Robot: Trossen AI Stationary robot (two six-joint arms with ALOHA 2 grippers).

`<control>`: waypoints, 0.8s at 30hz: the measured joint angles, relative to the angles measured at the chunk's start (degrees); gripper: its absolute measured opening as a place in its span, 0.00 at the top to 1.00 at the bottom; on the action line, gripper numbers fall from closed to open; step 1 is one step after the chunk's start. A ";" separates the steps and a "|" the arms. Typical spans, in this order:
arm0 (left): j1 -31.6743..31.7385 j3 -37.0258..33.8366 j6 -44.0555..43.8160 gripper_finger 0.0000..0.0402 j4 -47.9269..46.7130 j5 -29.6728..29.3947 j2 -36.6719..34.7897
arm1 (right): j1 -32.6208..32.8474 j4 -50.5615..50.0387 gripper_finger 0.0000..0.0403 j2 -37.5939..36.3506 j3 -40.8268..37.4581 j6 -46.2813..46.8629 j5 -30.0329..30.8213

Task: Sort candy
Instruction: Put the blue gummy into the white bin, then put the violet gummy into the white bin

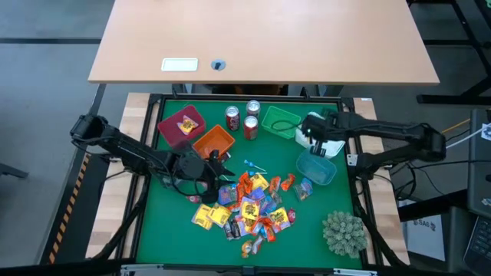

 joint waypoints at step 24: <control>0.02 0.00 -4.92 0.51 -1.04 2.14 0.00 | -6.12 0.13 0.58 0.33 -1.31 -0.07 -4.02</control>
